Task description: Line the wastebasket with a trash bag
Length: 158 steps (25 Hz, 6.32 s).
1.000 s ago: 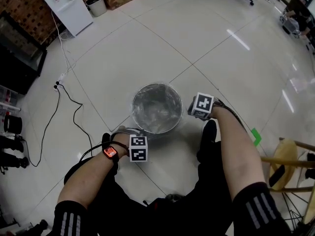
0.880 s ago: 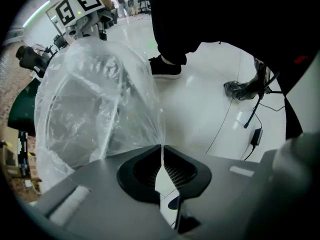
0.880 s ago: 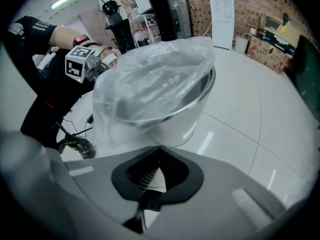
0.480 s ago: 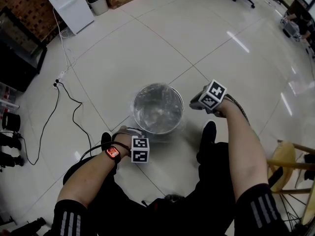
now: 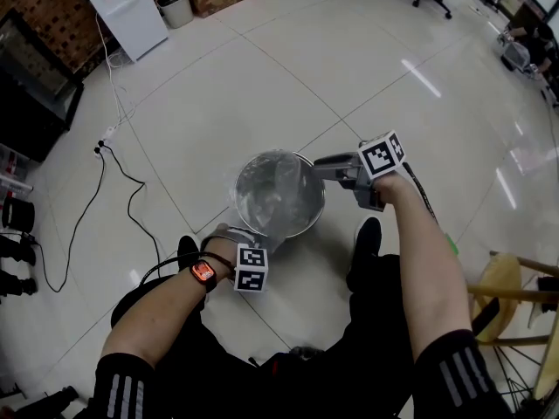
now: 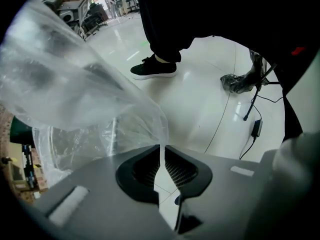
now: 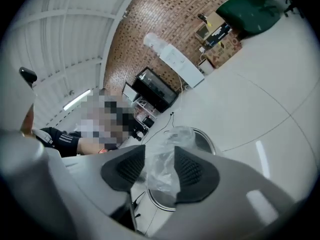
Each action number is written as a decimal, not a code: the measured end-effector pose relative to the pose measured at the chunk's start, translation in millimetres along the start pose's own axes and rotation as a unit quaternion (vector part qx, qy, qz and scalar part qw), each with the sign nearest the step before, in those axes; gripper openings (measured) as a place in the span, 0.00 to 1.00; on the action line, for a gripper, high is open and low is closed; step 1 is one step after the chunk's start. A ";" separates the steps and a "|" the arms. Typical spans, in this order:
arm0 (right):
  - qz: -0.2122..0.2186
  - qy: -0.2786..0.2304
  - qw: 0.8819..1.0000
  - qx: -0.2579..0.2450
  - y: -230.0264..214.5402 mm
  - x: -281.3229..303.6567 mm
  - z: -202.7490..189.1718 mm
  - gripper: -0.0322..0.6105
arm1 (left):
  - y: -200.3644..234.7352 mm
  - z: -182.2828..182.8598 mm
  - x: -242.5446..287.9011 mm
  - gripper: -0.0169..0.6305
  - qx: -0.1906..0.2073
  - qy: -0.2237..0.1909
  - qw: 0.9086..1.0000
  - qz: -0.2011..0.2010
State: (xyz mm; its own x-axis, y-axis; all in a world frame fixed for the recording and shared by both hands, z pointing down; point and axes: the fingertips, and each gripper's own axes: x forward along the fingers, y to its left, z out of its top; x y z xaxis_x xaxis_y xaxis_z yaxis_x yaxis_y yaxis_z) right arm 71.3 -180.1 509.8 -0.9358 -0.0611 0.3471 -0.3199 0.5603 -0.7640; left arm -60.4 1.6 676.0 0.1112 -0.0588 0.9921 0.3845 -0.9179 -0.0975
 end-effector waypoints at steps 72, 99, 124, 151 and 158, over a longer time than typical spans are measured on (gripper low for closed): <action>-0.319 0.229 0.916 -0.085 -144.2 -4.0 -83.7 0.06 | 83.3 -96.0 6.7 0.06 -0.314 -0.043 0.949 0.011; -0.327 0.229 0.909 -0.119 -150.4 -29.5 -63.7 0.13 | 204.4 -146.5 -52.6 0.02 -0.615 -0.289 0.732 -0.043; -0.121 0.001 0.991 0.049 -100.6 -24.3 9.3 0.36 | 217.2 -159.1 -68.3 0.25 -0.653 -0.383 0.641 -0.124; -0.290 0.276 0.910 -0.107 -185.9 15.8 -72.1 0.06 | 197.4 -158.8 27.0 0.02 -0.611 -0.173 0.768 -0.082; -0.297 0.283 0.908 -0.088 -187.2 13.4 -77.4 0.07 | 194.9 -155.8 30.3 0.02 -0.608 -0.171 0.770 -0.092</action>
State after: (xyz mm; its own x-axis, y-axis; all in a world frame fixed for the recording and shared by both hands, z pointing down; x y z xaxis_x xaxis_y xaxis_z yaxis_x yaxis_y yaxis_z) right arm 130.1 -221.9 699.6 -0.3637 0.0098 0.9315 -0.6686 0.6935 -0.2684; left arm -124.9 -240.2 699.3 0.4717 0.0320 0.8812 -0.6970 -0.5986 0.3949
